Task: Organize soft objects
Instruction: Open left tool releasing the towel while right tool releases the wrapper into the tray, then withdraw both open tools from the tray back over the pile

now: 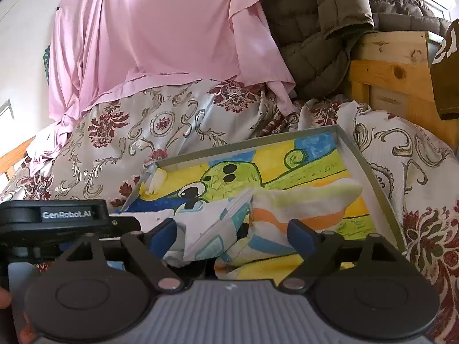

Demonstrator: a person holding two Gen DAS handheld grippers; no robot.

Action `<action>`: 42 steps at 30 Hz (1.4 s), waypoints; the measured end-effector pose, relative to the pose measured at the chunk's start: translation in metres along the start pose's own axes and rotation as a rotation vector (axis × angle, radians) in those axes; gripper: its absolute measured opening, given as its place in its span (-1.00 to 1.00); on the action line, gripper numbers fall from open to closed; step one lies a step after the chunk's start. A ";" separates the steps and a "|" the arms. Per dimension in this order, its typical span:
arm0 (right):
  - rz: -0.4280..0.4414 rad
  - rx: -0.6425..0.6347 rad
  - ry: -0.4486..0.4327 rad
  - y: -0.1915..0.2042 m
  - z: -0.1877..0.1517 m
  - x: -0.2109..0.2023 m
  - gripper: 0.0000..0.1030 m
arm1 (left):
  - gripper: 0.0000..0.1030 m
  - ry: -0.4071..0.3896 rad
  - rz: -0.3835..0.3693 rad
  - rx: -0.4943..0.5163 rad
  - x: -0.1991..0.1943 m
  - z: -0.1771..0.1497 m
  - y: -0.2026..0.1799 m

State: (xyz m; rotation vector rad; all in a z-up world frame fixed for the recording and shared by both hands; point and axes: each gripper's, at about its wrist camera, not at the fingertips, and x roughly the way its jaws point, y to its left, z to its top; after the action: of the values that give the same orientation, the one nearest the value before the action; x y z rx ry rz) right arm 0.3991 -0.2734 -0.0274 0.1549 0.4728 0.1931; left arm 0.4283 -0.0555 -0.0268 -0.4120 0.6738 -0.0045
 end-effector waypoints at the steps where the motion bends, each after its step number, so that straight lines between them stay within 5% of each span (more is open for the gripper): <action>1: -0.004 -0.006 -0.002 0.001 0.000 -0.001 0.75 | 0.57 -0.008 -0.008 -0.002 -0.002 0.000 0.001; 11: -0.035 -0.053 -0.076 0.011 0.017 -0.040 0.92 | 0.82 -0.114 -0.047 -0.008 -0.044 0.005 0.000; 21: -0.044 -0.029 -0.172 0.018 0.028 -0.115 0.99 | 0.98 -0.245 -0.074 0.052 -0.134 0.001 -0.009; 32: -0.049 -0.036 -0.198 0.030 -0.015 -0.188 0.99 | 0.98 -0.346 -0.035 0.187 -0.225 -0.051 0.003; 42: -0.049 -0.067 -0.223 0.054 -0.049 -0.233 0.99 | 0.98 -0.320 0.012 0.220 -0.265 -0.097 0.037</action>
State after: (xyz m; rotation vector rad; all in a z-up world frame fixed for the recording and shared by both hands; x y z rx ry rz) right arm 0.1649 -0.2672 0.0412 0.0981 0.2478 0.1418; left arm 0.1571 -0.0215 0.0519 -0.1905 0.3545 -0.0014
